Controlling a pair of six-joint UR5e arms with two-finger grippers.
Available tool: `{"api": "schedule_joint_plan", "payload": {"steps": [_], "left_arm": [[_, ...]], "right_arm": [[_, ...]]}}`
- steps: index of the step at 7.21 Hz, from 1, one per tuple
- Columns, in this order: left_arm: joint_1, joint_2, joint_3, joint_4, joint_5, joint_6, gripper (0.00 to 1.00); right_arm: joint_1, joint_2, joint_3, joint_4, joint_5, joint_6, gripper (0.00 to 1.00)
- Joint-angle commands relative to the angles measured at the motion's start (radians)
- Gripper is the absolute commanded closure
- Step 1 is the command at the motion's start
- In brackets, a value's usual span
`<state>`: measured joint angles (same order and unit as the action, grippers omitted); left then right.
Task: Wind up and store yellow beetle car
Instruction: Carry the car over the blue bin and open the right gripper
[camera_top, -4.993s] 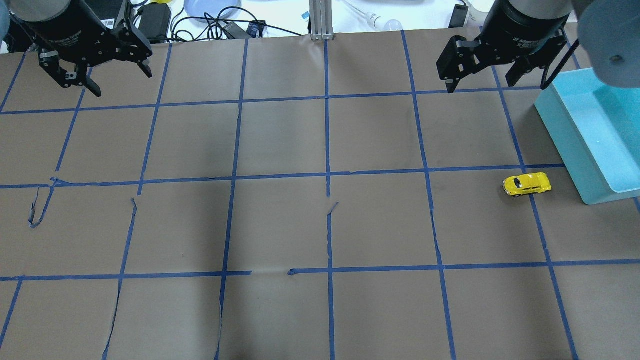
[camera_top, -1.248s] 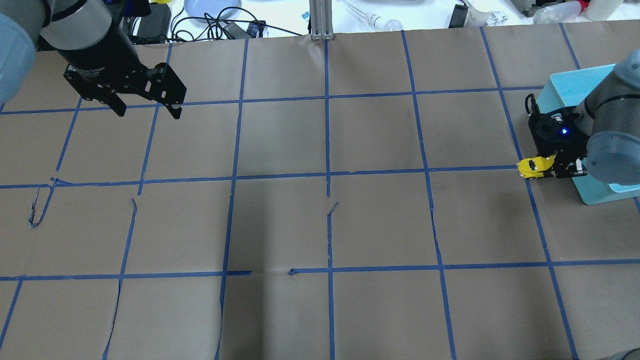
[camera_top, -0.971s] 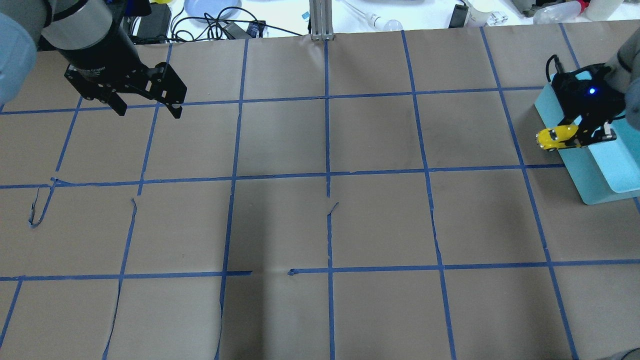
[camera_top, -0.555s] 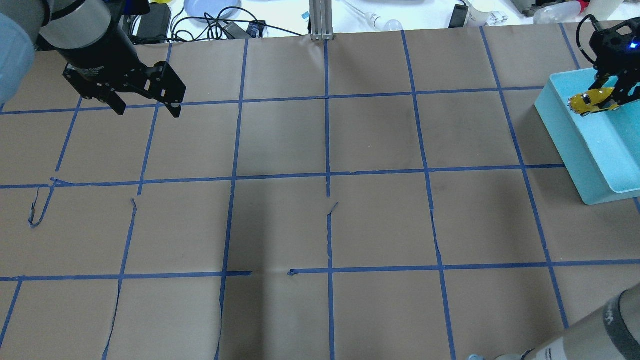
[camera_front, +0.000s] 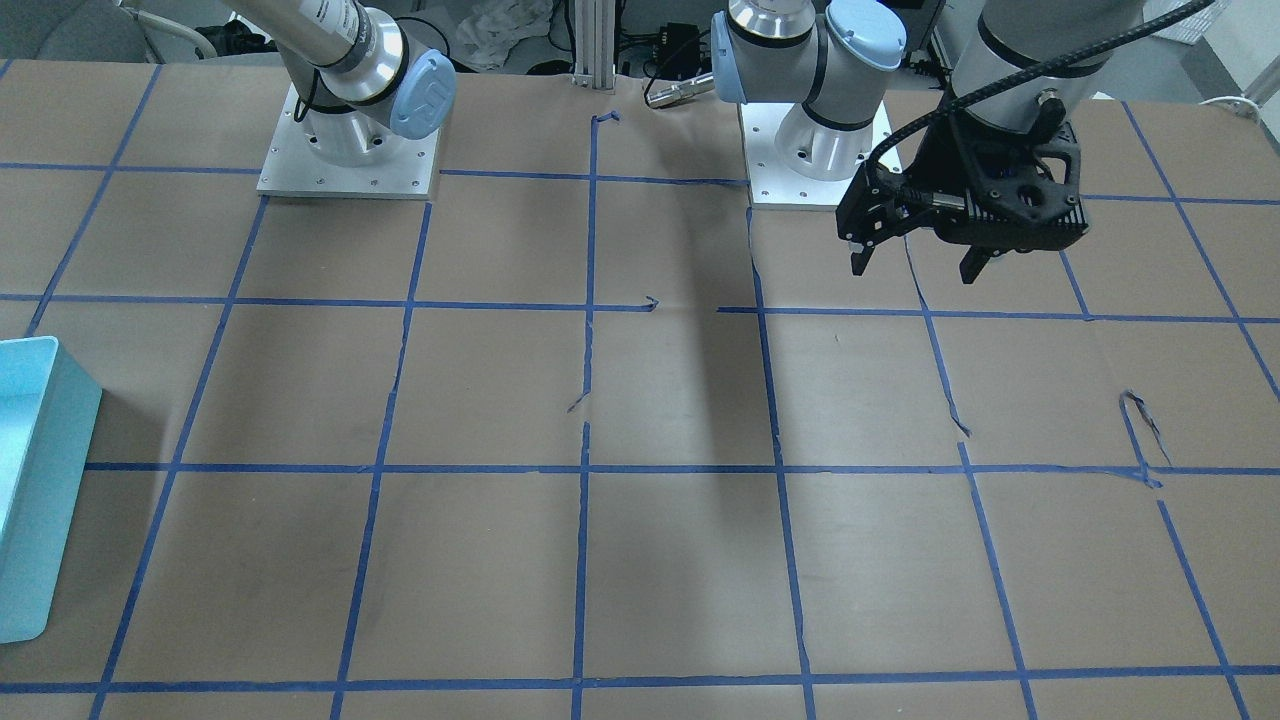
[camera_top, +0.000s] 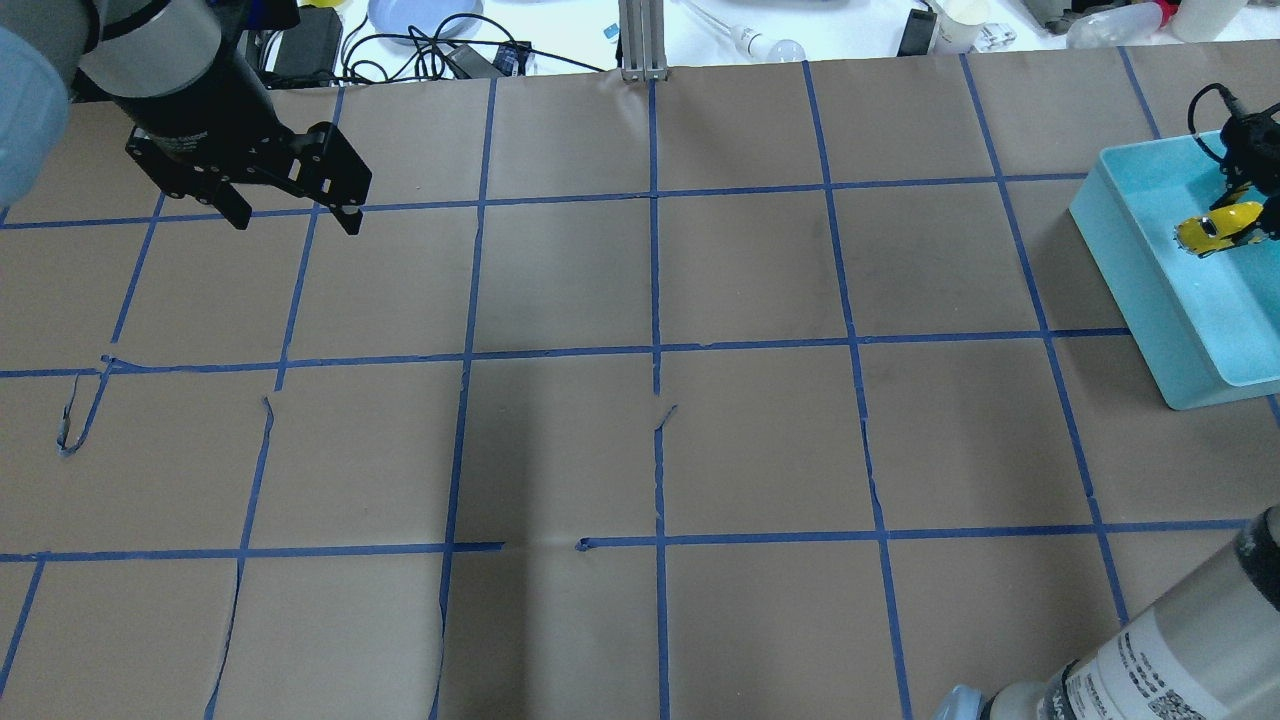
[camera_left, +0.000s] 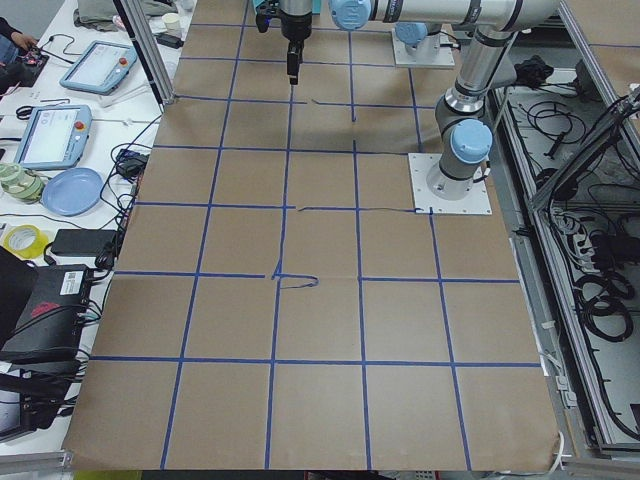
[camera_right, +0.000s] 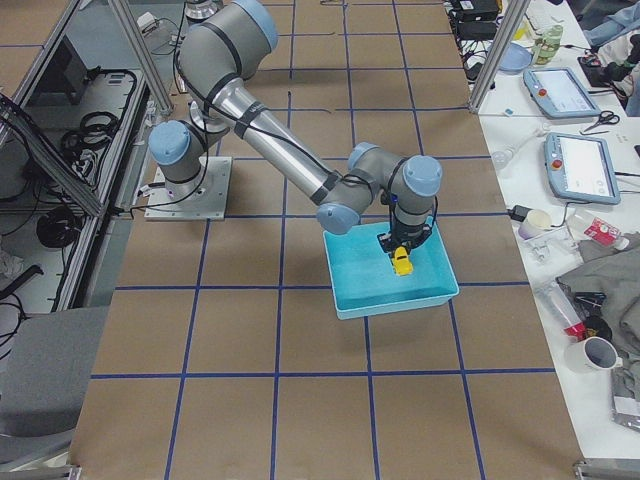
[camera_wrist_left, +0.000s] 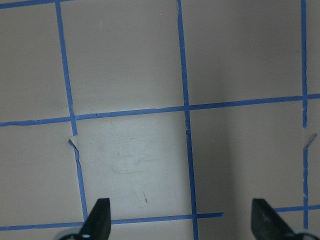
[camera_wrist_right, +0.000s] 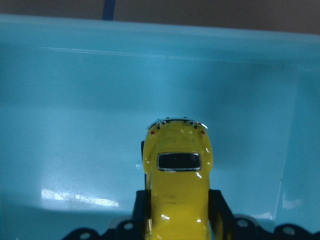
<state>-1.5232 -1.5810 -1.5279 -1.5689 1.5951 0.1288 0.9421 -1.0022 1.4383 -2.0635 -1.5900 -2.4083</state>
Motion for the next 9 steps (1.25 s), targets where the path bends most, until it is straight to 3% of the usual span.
{"api": "schedule_joint_plan", "payload": {"steps": [1, 2, 3, 4, 6, 8, 9], "left_arm": [[0.000, -0.001, 0.000, 0.001, -0.001, 0.000, 0.00], [-0.002, 0.003, 0.002, 0.000, -0.001, -0.001, 0.00], [-0.003, 0.003, 0.002, 0.000, -0.006, -0.001, 0.00], [-0.003, 0.004, 0.005, 0.000, -0.003, -0.001, 0.00], [-0.002, 0.013, 0.009, -0.010, 0.000, -0.001, 0.00], [-0.003, 0.016, 0.003, -0.006, 0.000, -0.001, 0.00], [-0.002, 0.016, 0.003, -0.006, -0.001, -0.001, 0.00]], "right_arm": [[-0.023, 0.047, 0.022, -0.033, 0.010, -0.017, 1.00], [-0.025, 0.048, 0.049, -0.040, 0.010, -0.015, 0.80], [-0.025, 0.047, 0.063, -0.075, 0.010, -0.015, 0.39], [-0.025, 0.042, 0.063, -0.072, 0.012, -0.002, 0.23], [-0.019, -0.057, 0.051, -0.029, -0.005, 0.008, 0.20], [0.012, -0.229, 0.053, 0.238, 0.008, 0.140, 0.20], [0.035, -0.293, 0.054, 0.364, 0.077, 0.258, 0.17]]}}
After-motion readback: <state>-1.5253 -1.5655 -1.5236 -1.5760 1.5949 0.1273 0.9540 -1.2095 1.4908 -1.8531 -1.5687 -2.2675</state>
